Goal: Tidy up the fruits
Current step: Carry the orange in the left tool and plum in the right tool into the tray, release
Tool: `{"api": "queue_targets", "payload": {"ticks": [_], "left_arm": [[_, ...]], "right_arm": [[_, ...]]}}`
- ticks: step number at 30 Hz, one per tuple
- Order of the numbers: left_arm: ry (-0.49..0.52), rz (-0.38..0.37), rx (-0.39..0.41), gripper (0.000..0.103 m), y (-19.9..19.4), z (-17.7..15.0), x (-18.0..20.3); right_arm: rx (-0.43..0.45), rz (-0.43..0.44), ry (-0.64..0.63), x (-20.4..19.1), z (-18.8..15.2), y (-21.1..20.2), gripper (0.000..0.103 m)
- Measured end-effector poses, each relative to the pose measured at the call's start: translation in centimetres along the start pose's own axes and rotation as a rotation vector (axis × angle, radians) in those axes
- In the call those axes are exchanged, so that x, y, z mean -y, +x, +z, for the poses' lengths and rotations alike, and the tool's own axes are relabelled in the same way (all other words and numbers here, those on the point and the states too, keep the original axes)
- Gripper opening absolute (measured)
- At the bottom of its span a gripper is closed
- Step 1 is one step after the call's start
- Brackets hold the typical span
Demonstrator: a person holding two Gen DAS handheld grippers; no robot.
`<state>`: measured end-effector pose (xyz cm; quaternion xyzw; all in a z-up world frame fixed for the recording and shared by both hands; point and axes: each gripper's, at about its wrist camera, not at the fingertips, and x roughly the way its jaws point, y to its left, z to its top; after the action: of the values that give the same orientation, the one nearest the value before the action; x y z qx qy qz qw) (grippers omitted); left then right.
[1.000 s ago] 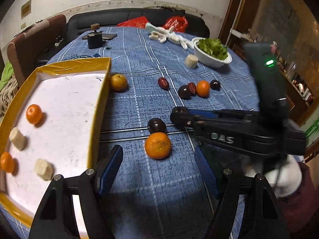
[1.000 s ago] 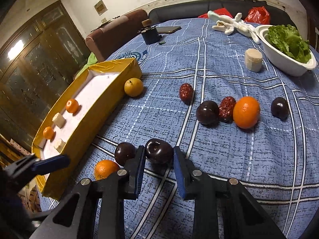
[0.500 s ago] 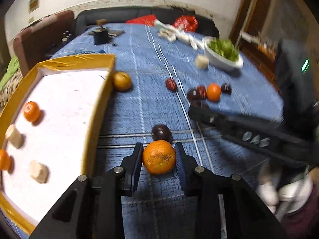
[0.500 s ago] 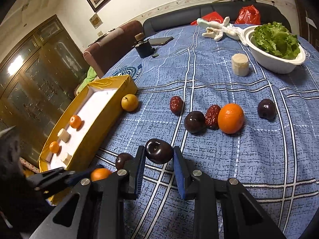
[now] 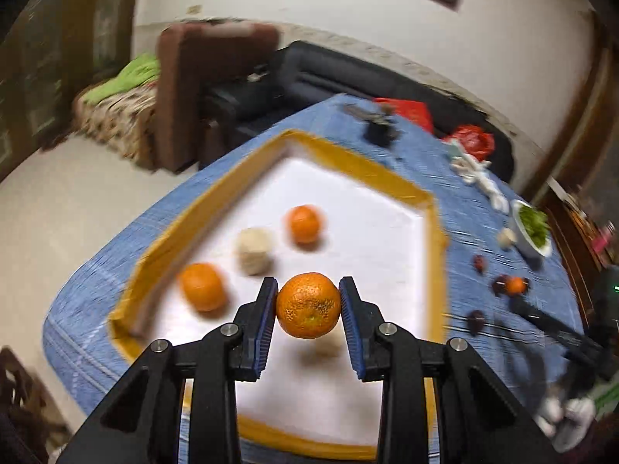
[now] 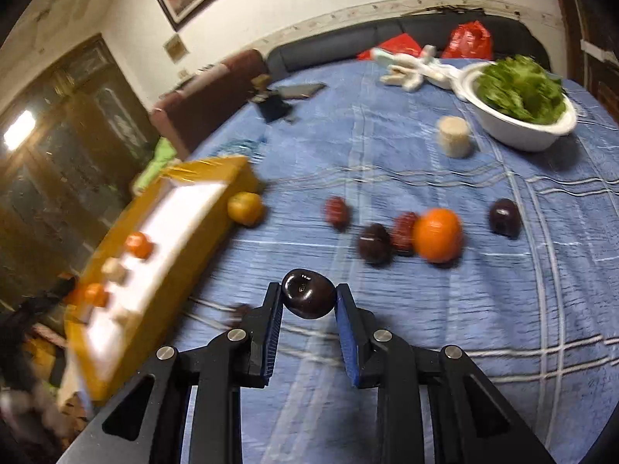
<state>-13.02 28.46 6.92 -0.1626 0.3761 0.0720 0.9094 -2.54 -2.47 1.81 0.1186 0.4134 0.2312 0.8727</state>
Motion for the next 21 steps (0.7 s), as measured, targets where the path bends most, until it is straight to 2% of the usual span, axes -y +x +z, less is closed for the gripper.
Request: {"api": "queue_targets", "payload": {"ticks": [4, 7, 9, 10, 11, 12, 16, 20, 21], "left_arm": [[-0.065, 0.021, -0.040, 0.032, 1.4, -0.2, -2.2], [-0.101, -0.004, -0.050, 0.032, 1.5, -0.5, -3.5], [-0.122, -0.022, -0.048, 0.034, 1.1, -0.7, -4.2], [-0.134, -0.033, -0.046, 0.041, 0.9, -0.7, -4.6], [-0.143, -0.041, -0.042, 0.051, 0.6, -0.7, -5.0], [-0.149, -0.045, -0.034, 0.054, 0.2, -0.7, -5.3], [-0.144, -0.051, -0.004, 0.062, -1.3, -0.2, -6.1], [-0.156, -0.057, 0.009, 0.068, -2.5, 0.0, -6.9], [-0.161, -0.055, 0.007, 0.068, -2.5, 0.1, -6.9]], "right_arm": [[-0.020, 0.104, -0.067, -5.4, 0.2, -0.6, 0.031], [-0.053, 0.159, -0.160, -10.7, 0.3, 0.7, 0.031], [-0.074, 0.170, -0.209, -13.3, 0.0, 1.7, 0.031], [-0.091, 0.176, -0.238, -14.9, -0.3, 2.4, 0.031], [-0.105, 0.178, -0.257, -15.9, -0.5, 3.1, 0.031], [-0.120, 0.176, -0.277, -16.9, -0.8, 3.8, 0.031], [-0.143, 0.124, -0.340, -19.5, -1.7, 6.5, 0.032], [-0.154, 0.086, -0.360, -19.7, -1.9, 8.2, 0.033], [-0.156, 0.098, -0.358, -19.7, -1.9, 8.5, 0.038]]}}
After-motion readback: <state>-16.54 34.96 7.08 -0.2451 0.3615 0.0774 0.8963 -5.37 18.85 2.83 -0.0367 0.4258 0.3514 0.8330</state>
